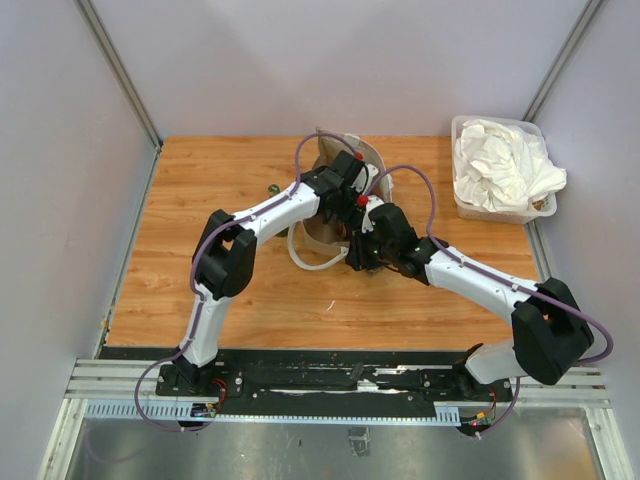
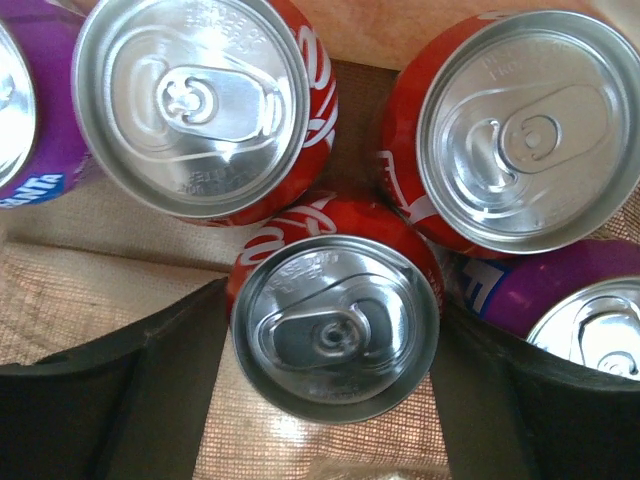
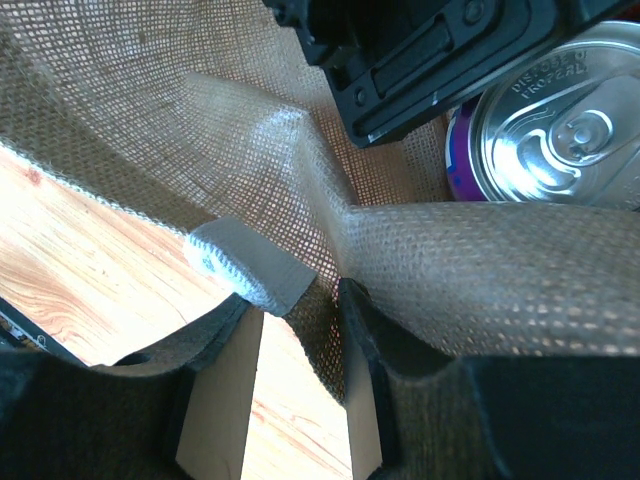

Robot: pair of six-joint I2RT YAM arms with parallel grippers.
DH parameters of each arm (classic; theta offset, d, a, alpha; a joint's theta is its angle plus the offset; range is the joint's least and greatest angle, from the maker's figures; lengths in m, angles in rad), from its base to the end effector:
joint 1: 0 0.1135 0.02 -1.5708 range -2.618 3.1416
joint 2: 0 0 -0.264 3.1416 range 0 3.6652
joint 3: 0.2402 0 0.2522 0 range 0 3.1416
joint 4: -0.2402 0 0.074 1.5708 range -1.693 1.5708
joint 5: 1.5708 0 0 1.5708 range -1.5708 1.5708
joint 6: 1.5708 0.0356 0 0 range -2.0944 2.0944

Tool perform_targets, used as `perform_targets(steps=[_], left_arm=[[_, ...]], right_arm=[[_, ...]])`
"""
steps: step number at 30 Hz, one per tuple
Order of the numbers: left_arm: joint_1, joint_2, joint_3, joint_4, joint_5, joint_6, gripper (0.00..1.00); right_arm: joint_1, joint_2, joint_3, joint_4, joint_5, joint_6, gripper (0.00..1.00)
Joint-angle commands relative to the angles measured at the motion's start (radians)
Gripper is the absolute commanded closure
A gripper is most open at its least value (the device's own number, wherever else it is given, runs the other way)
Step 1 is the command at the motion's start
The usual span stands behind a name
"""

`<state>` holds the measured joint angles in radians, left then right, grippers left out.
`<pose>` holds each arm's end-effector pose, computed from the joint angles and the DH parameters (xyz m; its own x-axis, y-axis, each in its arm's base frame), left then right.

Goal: Take the beverage out of the canvas bag

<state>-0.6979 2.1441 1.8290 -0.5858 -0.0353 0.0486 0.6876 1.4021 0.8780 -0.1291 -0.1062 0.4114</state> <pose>0.3707 -0.3092 0.2305 -0.5695 0.5410 -0.6188 0.6539 0.7544 0.0578 0.2330 0.1963 0.2366 -0.7088 -0.0676 -0.7021 -0.4503 0.8096 0.3766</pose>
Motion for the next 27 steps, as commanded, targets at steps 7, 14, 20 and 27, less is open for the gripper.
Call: perform_targets(steps=[7, 14, 20, 27], left_arm=[[-0.005, 0.049, 0.016, 0.042, -0.033, 0.024, 0.45], [-0.005, 0.062, 0.017, 0.021, -0.062, 0.030, 0.98], [-0.005, 0.033, 0.017, 0.001, -0.070, 0.034, 1.00], [-0.005, -0.048, 0.085, -0.028, -0.098, 0.045, 1.00]], right_arm=[[0.014, 0.048, -0.034, -0.161, -0.012, 0.001, 0.63], [0.014, 0.044, -0.038, -0.157, -0.016, 0.004, 0.63], [0.015, 0.036, -0.044, -0.153, -0.019, 0.007, 0.63], [0.015, 0.032, -0.042, -0.152, -0.015, 0.007, 0.62]])
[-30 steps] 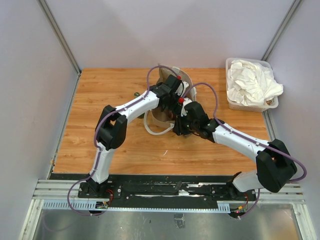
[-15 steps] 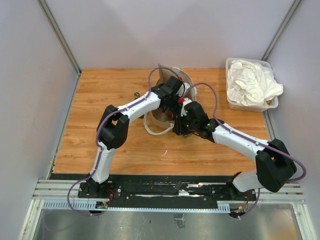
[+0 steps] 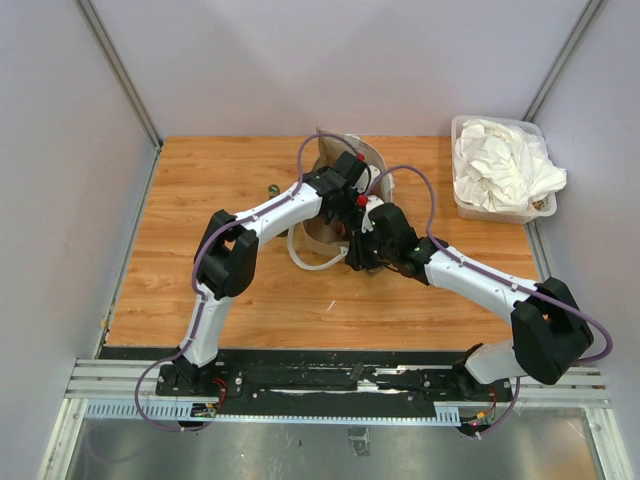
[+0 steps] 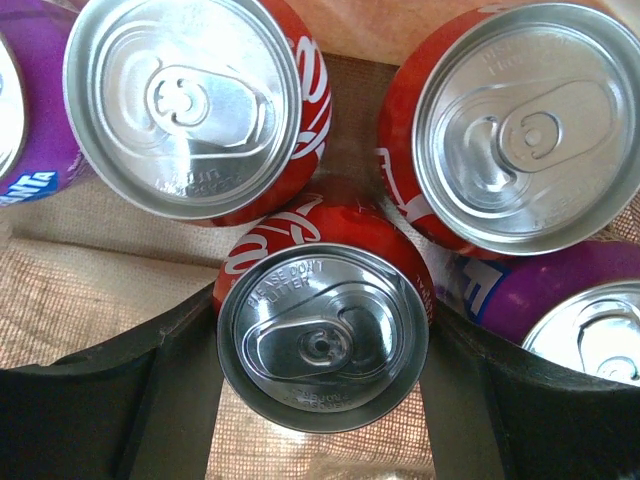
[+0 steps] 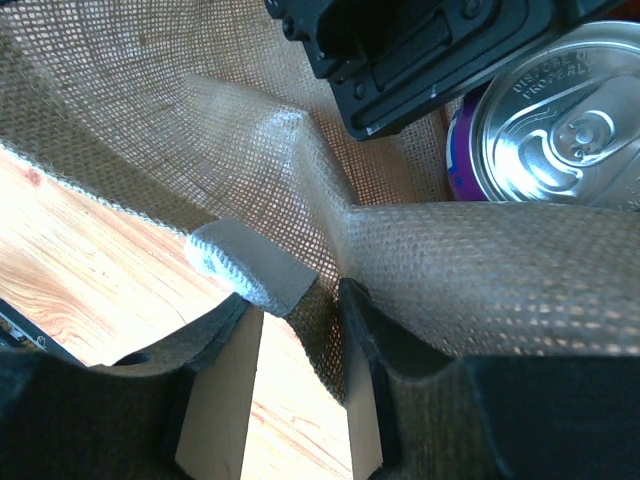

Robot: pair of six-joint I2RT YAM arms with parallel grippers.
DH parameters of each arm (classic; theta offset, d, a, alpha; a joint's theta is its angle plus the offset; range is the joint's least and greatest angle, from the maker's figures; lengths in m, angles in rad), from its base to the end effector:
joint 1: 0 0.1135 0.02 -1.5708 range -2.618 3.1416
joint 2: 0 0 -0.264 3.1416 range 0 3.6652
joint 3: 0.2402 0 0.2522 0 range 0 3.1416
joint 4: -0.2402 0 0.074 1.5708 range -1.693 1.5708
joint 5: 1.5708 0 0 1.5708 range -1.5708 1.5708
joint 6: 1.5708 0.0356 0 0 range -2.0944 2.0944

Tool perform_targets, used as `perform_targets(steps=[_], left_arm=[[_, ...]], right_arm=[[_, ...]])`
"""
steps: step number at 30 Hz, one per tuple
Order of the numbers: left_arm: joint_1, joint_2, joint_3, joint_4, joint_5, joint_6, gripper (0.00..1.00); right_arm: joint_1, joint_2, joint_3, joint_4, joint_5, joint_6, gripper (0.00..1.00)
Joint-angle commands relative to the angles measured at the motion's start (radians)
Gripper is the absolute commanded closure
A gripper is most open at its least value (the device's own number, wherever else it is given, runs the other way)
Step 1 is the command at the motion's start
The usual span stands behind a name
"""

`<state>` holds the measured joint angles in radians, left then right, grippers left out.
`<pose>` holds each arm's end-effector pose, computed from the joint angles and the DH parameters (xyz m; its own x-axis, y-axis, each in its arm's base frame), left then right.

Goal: Take the beverage out of the canvas bag

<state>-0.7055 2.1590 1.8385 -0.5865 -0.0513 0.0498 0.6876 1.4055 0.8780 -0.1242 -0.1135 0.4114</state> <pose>0.3707 -0.3133 0.2266 -0.5678 0.5490 -0.6133 0.6526 0.7544 0.0710 0.2334 0.1969 0.2361 -0.7096 -0.0686 -0.7012 -0.4543 0.8053 0.3809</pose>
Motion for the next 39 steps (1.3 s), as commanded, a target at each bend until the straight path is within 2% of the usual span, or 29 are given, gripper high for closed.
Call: perform_targets(steps=[1, 5, 12, 23, 29, 33, 36, 39], left_arm=[[0.003, -0.067, 0.096, -0.044, -0.082, 0.044, 0.99], [0.003, -0.079, 0.169, -0.091, -0.085, 0.044, 1.00], [0.003, -0.140, 0.170, -0.113, -0.060, 0.021, 1.00], [0.003, -0.360, 0.198, -0.112, -0.054, -0.001, 0.99], [0.004, -0.392, 0.351, -0.259, -0.114, 0.012, 1.00], [0.008, -0.432, 0.375, -0.316, -0.181, 0.013, 0.99], [0.049, -0.469, 0.367, -0.348, -0.195, 0.003, 1.00], [0.131, -0.542, 0.290, -0.321, -0.192, -0.013, 0.99]], right_arm=[[0.014, 0.029, -0.040, -0.158, -0.007, 0.008, 0.62], [0.015, 0.023, -0.038, -0.156, -0.006, 0.008, 0.62], [0.014, 0.023, -0.036, -0.158, -0.003, 0.007, 0.62], [0.014, 0.029, -0.035, -0.153, -0.005, 0.006, 0.62], [0.014, 0.030, -0.034, -0.146, -0.005, 0.006, 0.62], [0.014, 0.030, -0.037, -0.140, -0.011, 0.008, 0.62], [0.015, 0.029, -0.040, -0.137, -0.012, 0.008, 0.62], [0.014, 0.026, -0.040, -0.140, -0.013, 0.002, 0.62]])
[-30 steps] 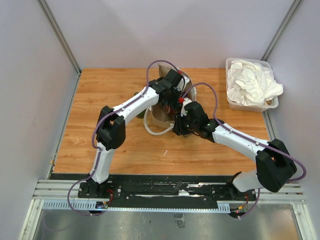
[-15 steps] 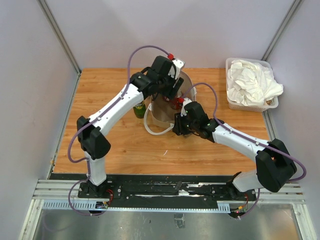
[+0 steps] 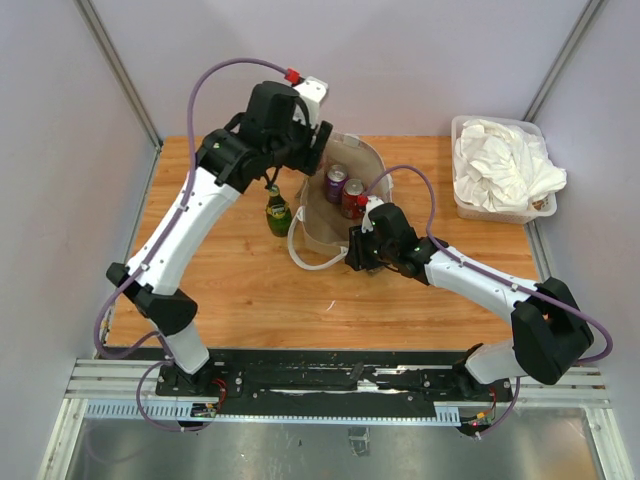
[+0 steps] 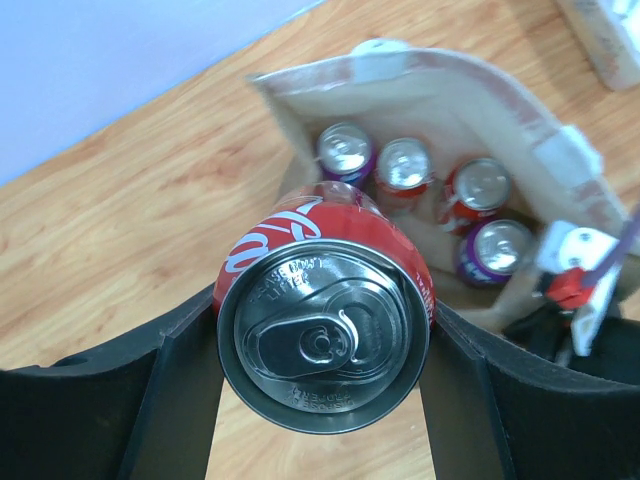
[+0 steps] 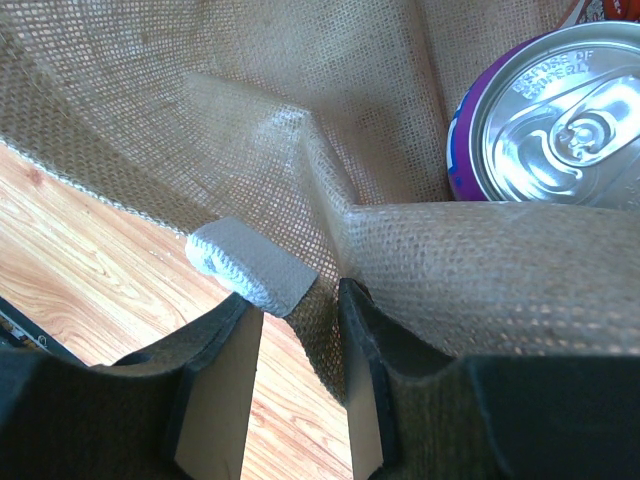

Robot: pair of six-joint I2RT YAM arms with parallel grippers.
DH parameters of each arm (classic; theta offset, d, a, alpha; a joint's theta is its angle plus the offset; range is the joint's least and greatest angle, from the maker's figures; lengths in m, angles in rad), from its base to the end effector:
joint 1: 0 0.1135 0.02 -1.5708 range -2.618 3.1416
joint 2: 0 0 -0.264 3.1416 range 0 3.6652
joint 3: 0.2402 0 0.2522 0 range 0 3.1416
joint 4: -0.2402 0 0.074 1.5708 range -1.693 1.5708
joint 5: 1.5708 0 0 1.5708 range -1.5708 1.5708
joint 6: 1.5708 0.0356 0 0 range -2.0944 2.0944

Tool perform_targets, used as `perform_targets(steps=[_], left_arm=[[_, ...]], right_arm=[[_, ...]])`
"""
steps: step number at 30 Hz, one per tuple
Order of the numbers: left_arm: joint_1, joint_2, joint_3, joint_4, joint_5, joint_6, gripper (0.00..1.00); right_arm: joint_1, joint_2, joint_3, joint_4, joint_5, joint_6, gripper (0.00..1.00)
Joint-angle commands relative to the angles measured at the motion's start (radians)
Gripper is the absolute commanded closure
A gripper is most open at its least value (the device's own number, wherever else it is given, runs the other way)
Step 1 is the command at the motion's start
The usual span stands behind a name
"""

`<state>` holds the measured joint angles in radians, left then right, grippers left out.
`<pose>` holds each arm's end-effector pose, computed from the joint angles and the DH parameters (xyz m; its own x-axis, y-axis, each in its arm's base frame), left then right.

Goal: Take the beverage out of the canvas bag

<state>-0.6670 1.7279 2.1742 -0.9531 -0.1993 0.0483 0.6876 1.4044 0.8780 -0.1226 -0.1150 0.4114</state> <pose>0.2806 -0.2120 0.4812 -0.3582 0.3423 -0.8686 0.4883 0.8617 0.1382 0.2334 0.1970 0.2366 -0.7085 -0.0678 -0.7025 -0.4559 0.8038 0.3822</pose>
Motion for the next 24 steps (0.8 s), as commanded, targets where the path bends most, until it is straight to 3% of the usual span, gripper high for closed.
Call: perform_targets(steps=[1, 13, 24], left_arm=[[0.138, -0.143, -0.088, 0.067, -0.037, -0.019, 1.00], [0.481, -0.367, -0.568, 0.273, 0.138, -0.079, 0.99], [0.559, -0.321, -0.818, 0.427, 0.313, -0.127, 1.00]], right_arm=[[0.014, 0.027, -0.040, -0.141, -0.010, 0.001, 0.62], [0.014, 0.030, -0.036, -0.143, -0.018, 0.000, 0.62], [0.014, 0.039, -0.042, -0.134, -0.025, 0.007, 0.62]])
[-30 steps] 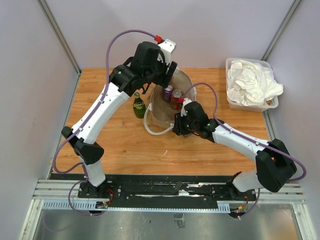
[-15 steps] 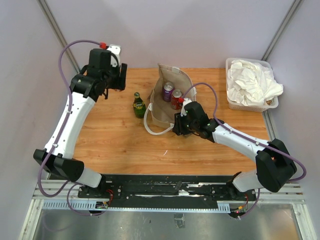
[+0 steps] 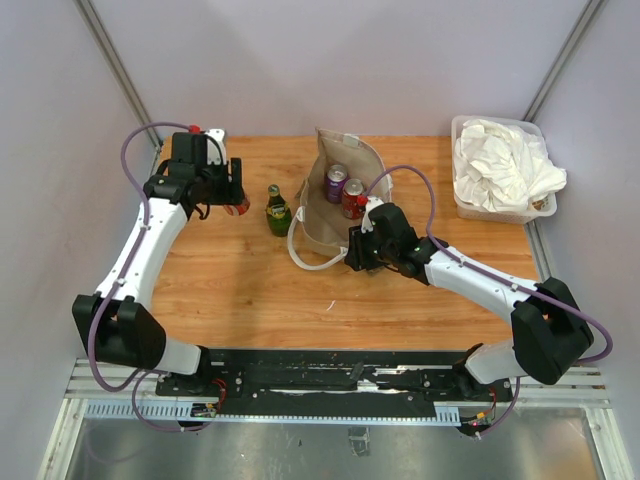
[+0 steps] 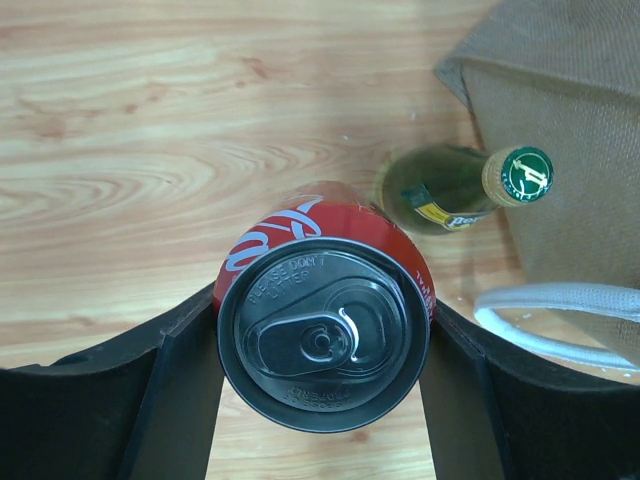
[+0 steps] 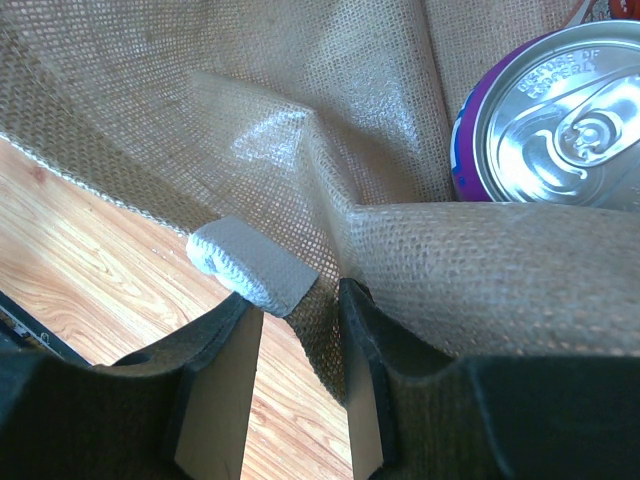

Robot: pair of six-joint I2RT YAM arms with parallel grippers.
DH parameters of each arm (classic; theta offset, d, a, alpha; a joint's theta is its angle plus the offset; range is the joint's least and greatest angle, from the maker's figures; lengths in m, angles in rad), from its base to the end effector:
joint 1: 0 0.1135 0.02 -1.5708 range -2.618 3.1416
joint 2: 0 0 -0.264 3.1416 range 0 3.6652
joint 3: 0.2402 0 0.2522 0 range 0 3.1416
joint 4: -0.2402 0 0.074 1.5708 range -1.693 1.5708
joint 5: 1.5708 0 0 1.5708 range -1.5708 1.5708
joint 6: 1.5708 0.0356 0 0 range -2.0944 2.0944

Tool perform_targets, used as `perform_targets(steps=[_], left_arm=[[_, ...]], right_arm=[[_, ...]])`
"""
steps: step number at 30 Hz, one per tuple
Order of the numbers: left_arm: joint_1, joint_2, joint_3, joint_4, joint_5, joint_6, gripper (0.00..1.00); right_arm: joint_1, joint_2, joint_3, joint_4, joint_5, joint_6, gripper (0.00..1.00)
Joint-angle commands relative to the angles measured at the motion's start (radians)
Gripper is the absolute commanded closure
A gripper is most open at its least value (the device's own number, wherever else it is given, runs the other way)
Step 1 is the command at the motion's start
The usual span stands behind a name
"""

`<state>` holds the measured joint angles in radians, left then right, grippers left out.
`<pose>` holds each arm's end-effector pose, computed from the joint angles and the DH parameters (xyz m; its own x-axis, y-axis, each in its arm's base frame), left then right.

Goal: Take the beverage out of the canvas bag

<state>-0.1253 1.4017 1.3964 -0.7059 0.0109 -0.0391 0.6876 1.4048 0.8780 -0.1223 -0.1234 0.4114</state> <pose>0.3014 -0.0384 0.3609 -0.6523 0.0428 -0.7567 0.1078 0.9935 -0.0367 0.2332 0.1972 0.2365 -0.7103 -0.0698 -0.7004 -0.4599 0.7993 0.3868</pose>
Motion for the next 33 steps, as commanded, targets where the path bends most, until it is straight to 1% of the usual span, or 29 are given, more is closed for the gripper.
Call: perform_targets(steps=[1, 4, 10, 18, 25, 31, 33], left_arm=[[0.022, 0.011, -0.060, 0.201, 0.108, -0.055, 1.00], [0.030, 0.023, -0.117, 0.272, 0.090, -0.084, 0.99], [0.033, 0.063, -0.187, 0.350, -0.015, -0.100, 1.00], [0.038, 0.174, -0.197, 0.372, -0.025, -0.085, 1.00], [0.037, 0.220, -0.236, 0.407, -0.035, -0.090, 0.99], [0.038, 0.226, -0.291, 0.440, -0.027, -0.097, 0.93], [0.038, 0.230, -0.297, 0.442, -0.021, -0.096, 0.89]], right_arm=[[0.014, 0.039, -0.042, -0.135, -0.017, 0.007, 0.62], [0.014, 0.036, -0.044, -0.134, -0.017, 0.007, 0.62], [0.015, 0.037, -0.045, -0.134, -0.017, 0.007, 0.62], [0.013, 0.041, -0.039, -0.141, -0.019, 0.005, 0.62], [0.014, 0.043, -0.037, -0.146, -0.017, 0.006, 0.62], [0.015, 0.049, -0.031, -0.143, -0.020, 0.008, 0.62], [0.015, 0.049, -0.030, -0.142, -0.021, 0.008, 0.62]])
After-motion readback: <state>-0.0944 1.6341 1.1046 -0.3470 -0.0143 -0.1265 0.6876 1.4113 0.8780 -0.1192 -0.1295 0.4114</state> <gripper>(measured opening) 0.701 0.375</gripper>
